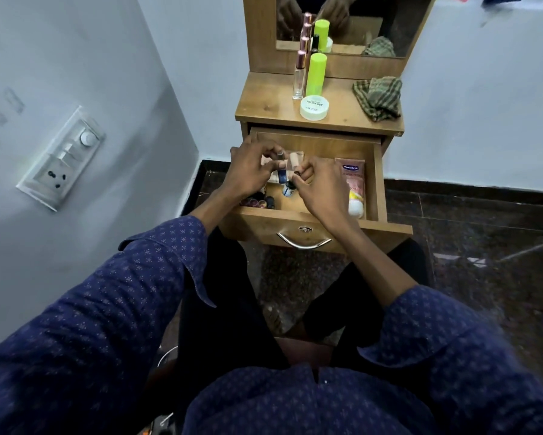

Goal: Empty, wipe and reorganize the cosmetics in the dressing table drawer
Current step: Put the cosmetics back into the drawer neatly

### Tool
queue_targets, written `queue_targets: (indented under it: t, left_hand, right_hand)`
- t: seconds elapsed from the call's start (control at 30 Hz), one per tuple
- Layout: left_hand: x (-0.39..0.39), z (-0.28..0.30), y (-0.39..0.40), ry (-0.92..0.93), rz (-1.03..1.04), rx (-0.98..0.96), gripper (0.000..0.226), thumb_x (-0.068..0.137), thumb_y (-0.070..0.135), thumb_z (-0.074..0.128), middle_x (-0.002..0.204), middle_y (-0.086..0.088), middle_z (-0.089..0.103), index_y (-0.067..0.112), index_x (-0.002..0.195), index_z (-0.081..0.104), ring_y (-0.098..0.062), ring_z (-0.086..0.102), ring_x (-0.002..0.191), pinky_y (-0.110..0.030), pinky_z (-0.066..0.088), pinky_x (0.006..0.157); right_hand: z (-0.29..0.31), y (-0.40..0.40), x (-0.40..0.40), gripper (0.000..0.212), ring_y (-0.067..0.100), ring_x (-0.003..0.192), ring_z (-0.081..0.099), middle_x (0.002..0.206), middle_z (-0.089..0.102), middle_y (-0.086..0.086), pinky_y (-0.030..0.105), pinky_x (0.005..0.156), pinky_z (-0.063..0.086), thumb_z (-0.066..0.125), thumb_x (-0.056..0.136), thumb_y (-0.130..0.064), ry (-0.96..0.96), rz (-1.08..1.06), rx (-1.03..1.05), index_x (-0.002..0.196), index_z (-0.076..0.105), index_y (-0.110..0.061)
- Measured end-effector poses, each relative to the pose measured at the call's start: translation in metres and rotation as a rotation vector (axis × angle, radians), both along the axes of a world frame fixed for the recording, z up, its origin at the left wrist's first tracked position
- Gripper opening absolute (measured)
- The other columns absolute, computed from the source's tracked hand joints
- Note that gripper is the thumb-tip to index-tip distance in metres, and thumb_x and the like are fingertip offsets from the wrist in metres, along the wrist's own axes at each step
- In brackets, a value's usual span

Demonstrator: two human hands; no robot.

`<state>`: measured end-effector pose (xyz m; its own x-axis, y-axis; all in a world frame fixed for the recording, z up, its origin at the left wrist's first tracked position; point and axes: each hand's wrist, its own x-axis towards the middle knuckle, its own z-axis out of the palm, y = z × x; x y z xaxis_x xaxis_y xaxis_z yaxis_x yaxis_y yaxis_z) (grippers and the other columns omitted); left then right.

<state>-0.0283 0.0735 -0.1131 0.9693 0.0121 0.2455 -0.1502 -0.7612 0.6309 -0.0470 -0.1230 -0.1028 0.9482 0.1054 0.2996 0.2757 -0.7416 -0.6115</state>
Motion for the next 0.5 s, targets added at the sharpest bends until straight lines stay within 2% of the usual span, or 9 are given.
queue_targets:
  t: [0.07, 0.1, 0.13, 0.2, 0.33, 0.5]
  left_hand:
    - [-0.001, -0.002, 0.001, 0.041, -0.011, 0.031, 0.01, 0.09, 0.039, 0.076, 0.096, 0.022, 0.072, 0.041, 0.099, 0.072, -0.008, 0.056, 0.112, -0.047, 0.033, 0.098]
    - [-0.002, -0.001, 0.001, 0.063, -0.016, 0.058, 0.01, 0.09, 0.039, 0.077, 0.095, 0.022, 0.072, 0.039, 0.099, 0.073, -0.009, 0.053, 0.113, -0.044, 0.03, 0.095]
    - [-0.003, 0.001, 0.0, 0.083, -0.026, 0.096, 0.01, 0.09, 0.038, 0.077, 0.094, 0.021, 0.072, 0.038, 0.099, 0.073, -0.009, 0.05, 0.114, -0.042, 0.027, 0.091]
    - [-0.006, 0.002, 0.0, 0.107, -0.052, 0.176, 0.012, 0.091, 0.034, 0.078, 0.097, 0.021, 0.071, 0.038, 0.101, 0.073, -0.013, 0.049, 0.117, -0.041, 0.023, 0.089]
    - [-0.009, 0.0, 0.004, 0.138, -0.068, 0.214, 0.017, 0.092, 0.027, 0.078, 0.106, 0.014, 0.074, 0.034, 0.107, 0.074, -0.018, 0.05, 0.121, -0.042, 0.024, 0.09]
    - [-0.007, 0.003, 0.003, 0.144, -0.073, 0.258, 0.019, 0.092, 0.023, 0.077, 0.103, 0.015, 0.074, 0.033, 0.108, 0.076, -0.017, 0.047, 0.122, -0.042, 0.024, 0.089]
  right_hand:
    - [-0.003, 0.003, -0.003, 0.017, -0.003, 0.071, 0.047, 0.075, 0.069, -0.014, 0.035, 0.088, 0.047, 0.078, 0.086, -0.042, 0.063, 0.01, -0.018, 0.088, 0.07, -0.026]
    - [-0.003, 0.005, -0.004, 0.017, -0.001, 0.073, 0.051, 0.076, 0.07, -0.013, 0.034, 0.085, 0.043, 0.079, 0.086, -0.041, 0.102, 0.023, -0.021, 0.089, 0.071, -0.026]
    - [-0.005, 0.008, -0.004, 0.017, 0.002, 0.075, 0.058, 0.076, 0.071, -0.012, 0.035, 0.085, 0.043, 0.08, 0.086, -0.041, 0.134, 0.04, -0.017, 0.089, 0.071, -0.027]
    - [-0.009, 0.013, -0.004, 0.016, 0.011, 0.08, 0.068, 0.075, 0.072, -0.01, 0.034, 0.079, 0.054, 0.082, 0.082, -0.041, 0.175, 0.066, -0.005, 0.083, 0.069, -0.03]
    - [-0.012, 0.023, -0.002, 0.018, 0.014, 0.076, 0.07, 0.074, 0.073, -0.007, 0.036, 0.069, 0.059, 0.084, 0.08, -0.037, 0.244, 0.1, 0.004, 0.079, 0.068, -0.031]
    - [-0.017, 0.026, 0.006, 0.017, 0.01, 0.07, 0.071, 0.068, 0.072, -0.008, 0.036, 0.073, 0.061, 0.086, 0.078, -0.031, 0.323, 0.157, 0.075, 0.077, 0.071, -0.023]
